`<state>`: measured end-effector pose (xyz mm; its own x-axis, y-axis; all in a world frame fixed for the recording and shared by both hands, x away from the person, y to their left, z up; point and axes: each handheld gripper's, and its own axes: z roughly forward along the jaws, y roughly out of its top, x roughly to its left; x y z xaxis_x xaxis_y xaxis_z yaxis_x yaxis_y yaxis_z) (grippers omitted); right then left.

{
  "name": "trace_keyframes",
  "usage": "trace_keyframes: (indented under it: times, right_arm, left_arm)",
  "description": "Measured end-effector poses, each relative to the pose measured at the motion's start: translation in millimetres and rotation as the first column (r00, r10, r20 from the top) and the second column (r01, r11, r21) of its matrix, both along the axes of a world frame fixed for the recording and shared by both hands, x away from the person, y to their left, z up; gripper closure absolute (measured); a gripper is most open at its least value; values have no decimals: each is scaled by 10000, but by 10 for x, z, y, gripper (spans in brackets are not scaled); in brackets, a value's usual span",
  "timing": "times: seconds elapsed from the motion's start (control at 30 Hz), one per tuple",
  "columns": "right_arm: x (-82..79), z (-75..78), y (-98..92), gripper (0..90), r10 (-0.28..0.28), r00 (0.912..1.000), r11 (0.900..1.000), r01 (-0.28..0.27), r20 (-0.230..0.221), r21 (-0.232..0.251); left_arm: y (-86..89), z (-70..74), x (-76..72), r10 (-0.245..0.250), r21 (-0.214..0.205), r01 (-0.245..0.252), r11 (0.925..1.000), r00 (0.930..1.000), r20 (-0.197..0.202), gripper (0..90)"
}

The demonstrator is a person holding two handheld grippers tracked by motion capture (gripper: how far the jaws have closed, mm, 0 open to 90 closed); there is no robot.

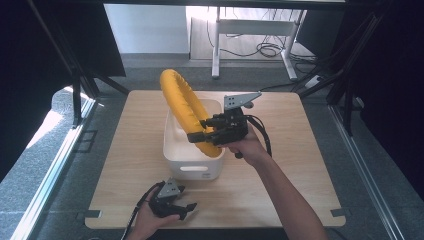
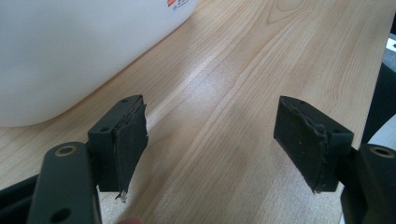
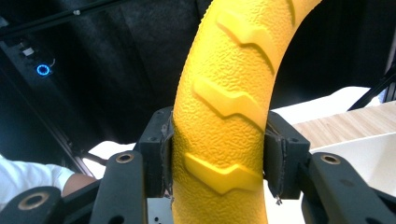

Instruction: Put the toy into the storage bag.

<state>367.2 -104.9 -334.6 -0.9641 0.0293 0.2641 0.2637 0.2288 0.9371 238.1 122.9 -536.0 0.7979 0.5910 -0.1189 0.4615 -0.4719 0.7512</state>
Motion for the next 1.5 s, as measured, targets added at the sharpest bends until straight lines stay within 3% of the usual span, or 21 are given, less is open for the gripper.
trace_keyframes:
  times: [1.13,1.2,1.3,1.5]
  right_arm:
    - [153,-263,26,507,11,9982,9989,-39,-592,-478]
    - [155,-272,13,504,-140,9988,9984,114,-463,-561]
    - [181,-341,-12,498,-487,9984,9919,449,-286,-1186]
    - [212,-428,-106,497,-708,9968,9910,662,-364,-1160]
  left_arm:
    - [1,-3,-4,49,-96,-49,9999,10000,-42,257]
    - [-1,-3,-4,50,-105,-51,9999,10000,-47,257]
    - [-3,-7,-2,8,-71,-8,10000,10000,-56,257]
    - [-11,-10,-2,-35,12,35,10000,10000,-67,257]
